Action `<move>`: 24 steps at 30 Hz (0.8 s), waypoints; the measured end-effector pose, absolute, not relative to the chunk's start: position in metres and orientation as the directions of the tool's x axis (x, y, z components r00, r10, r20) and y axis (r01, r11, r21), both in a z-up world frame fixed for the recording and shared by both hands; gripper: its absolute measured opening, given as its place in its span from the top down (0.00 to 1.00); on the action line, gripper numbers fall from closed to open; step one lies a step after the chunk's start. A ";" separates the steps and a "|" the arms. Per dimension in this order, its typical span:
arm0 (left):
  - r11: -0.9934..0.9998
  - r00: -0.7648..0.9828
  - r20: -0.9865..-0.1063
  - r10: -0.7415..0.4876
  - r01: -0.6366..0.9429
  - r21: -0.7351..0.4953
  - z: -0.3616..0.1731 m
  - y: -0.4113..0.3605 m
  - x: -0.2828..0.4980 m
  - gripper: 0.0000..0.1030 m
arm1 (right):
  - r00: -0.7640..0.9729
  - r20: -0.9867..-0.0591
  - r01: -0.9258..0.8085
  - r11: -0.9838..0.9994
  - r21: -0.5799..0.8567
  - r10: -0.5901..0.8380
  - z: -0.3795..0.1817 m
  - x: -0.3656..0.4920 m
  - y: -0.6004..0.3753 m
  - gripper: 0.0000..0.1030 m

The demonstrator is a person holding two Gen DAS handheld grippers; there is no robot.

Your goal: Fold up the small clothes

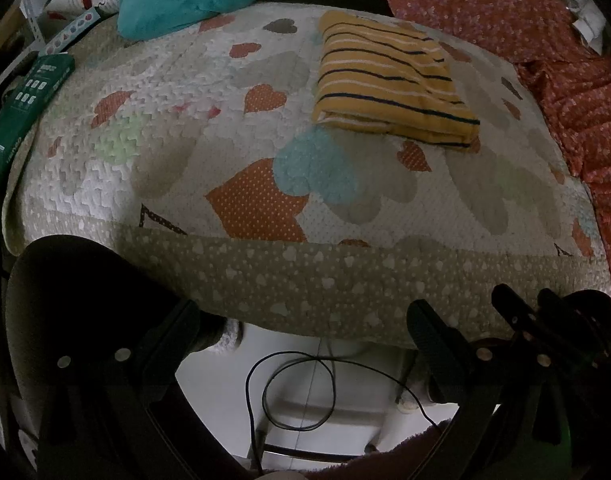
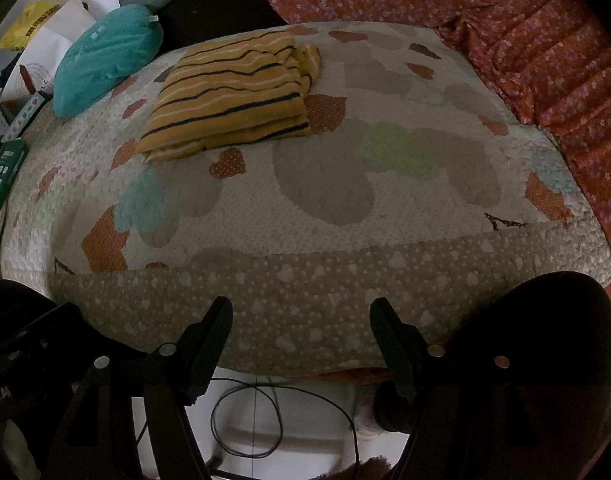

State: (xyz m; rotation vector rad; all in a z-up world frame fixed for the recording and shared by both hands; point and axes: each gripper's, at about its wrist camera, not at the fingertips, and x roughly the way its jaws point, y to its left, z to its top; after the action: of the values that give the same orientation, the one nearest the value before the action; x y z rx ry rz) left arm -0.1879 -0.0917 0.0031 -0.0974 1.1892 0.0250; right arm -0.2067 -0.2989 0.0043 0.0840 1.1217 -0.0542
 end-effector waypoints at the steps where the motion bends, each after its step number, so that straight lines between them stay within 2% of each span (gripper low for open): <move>1: 0.996 0.373 -0.927 -0.032 -0.070 -0.063 0.003 -0.092 -0.188 0.00 | 0.433 -0.902 0.085 0.996 0.040 -0.001 0.004 -0.207 -0.299 0.27; 24: 0.995 0.371 -0.928 -0.032 -0.071 -0.063 0.003 -0.093 -0.188 0.00 | 0.428 -0.904 0.077 0.996 0.038 0.002 0.002 -0.205 -0.298 0.26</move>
State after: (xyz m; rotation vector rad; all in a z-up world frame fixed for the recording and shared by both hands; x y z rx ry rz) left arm -0.1877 -0.0929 0.0028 -0.0977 1.1914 0.0253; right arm -0.2054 -0.2979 0.0025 0.0776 1.1283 -0.0471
